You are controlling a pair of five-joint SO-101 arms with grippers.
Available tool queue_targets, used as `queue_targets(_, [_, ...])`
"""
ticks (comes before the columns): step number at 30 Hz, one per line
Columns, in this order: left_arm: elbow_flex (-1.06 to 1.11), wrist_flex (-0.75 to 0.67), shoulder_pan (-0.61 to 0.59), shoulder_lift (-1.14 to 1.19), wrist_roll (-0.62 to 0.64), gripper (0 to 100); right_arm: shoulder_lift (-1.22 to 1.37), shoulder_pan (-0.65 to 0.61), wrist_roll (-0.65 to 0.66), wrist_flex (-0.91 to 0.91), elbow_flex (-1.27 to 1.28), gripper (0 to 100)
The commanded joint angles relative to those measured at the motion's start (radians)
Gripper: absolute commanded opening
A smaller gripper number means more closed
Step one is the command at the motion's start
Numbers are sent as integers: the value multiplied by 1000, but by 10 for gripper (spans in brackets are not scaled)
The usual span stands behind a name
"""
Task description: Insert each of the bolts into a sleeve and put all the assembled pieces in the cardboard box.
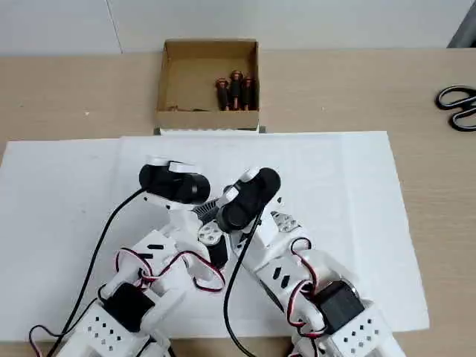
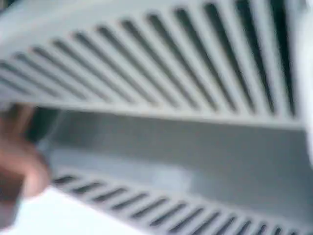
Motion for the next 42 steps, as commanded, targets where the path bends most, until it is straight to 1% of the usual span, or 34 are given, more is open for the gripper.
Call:
queue_targets(1, [47, 57, 3, 15, -31, 72, -22, 13, 14, -105, -51, 3])
queue_targets(4, [1, 107, 2, 15, -29, 160, -22, 13, 14, -105, -51, 3])
queue_targets(6, [-13, 121, 2, 15, -31, 197, -22, 13, 14, -101, -51, 3])
queue_targets(15, [-19, 123, 2, 15, -31, 206, -22, 13, 11, -96, -49, 3])
queue_targets(18, [-65, 144, 2, 14, -28, 206, -22, 13, 9, -71, -48, 3])
queue_targets(26, [-275, 241, 0, 14, -34, 206, -22, 39, 8, -77, -17, 3])
queue_targets(33, [-334, 272, 0, 8, -29, 203, -22, 39, 8, -77, -17, 3])
queue_targets(37, [-328, 269, -29, -63, -34, 198, -22, 39, 8, -70, -17, 3])
queue_targets(39, [-328, 272, -60, -104, -40, 162, -22, 39, 8, -70, -17, 3])
queue_targets(42, [-295, 270, -101, -161, -124, 73, -22, 39, 8, -70, -17, 3])
